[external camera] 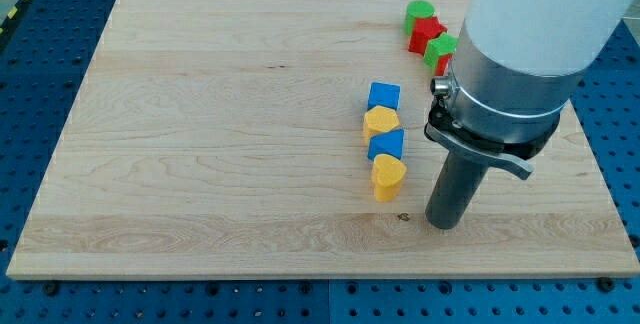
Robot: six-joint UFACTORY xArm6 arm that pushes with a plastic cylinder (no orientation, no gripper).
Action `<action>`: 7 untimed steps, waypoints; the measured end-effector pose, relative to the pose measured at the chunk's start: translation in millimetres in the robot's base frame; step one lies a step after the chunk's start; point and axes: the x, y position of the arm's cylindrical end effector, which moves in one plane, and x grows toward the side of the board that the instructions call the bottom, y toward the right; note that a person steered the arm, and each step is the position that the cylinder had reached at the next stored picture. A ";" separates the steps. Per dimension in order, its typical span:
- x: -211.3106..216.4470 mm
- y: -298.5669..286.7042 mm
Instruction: Move the arm right to the red circle
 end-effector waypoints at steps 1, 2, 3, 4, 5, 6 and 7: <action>-22.3 0.0; -34.9 0.0; -35.7 33.5; -35.7 94.7; -35.7 117.2; -48.0 118.7; -48.9 118.7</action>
